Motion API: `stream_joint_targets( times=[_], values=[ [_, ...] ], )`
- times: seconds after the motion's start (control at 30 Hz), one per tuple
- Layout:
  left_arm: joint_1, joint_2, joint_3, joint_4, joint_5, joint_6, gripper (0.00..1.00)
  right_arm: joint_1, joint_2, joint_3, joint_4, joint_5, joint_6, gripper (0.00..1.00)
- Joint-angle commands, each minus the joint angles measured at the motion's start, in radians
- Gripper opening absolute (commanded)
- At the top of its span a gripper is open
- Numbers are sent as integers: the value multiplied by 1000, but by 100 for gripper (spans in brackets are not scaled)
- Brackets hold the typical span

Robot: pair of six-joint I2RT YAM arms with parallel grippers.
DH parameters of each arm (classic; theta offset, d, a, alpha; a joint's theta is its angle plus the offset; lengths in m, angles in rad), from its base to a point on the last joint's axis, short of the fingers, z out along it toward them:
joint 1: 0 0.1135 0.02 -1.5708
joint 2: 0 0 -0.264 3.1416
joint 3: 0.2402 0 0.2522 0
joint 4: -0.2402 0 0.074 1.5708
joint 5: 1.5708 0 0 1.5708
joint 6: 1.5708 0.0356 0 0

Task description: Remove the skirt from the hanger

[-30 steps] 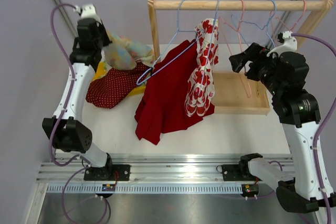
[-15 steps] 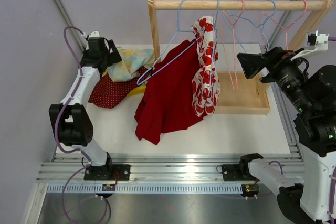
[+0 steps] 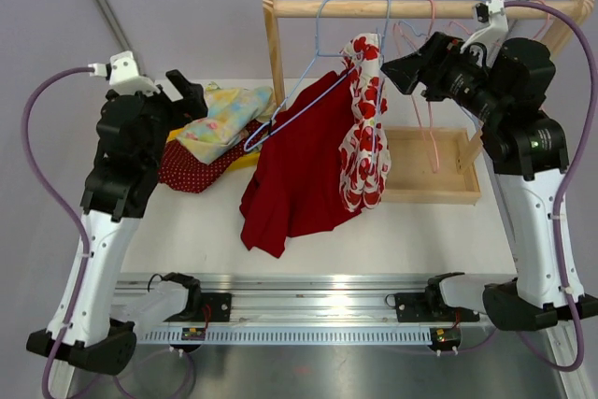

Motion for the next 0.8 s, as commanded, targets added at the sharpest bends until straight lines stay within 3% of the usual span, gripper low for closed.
stream_joint_targets(
  times=[0.0,0.37,0.47,0.53,0.63,0.77],
  values=[
    [-19,-53,-28,-89,-38,21,99,37,-1,15,50,-26,16,88],
    [-28,-207,-140,-124,13,15,99,117,39,-136,112,70,24,83],
    [-28,-229,-160,-127,21,15,99,131,60,-162,119,95,22,76],
    [-28,-238,-169,-127,27,15,99,135,65,-170,117,103,19,31],
    [-30,-246,-172,-130,50,20,99,135,67,-160,108,130,18,1],
    [-31,-224,-112,-175,88,32,99,135,68,-83,47,167,-7,0]
  ],
)
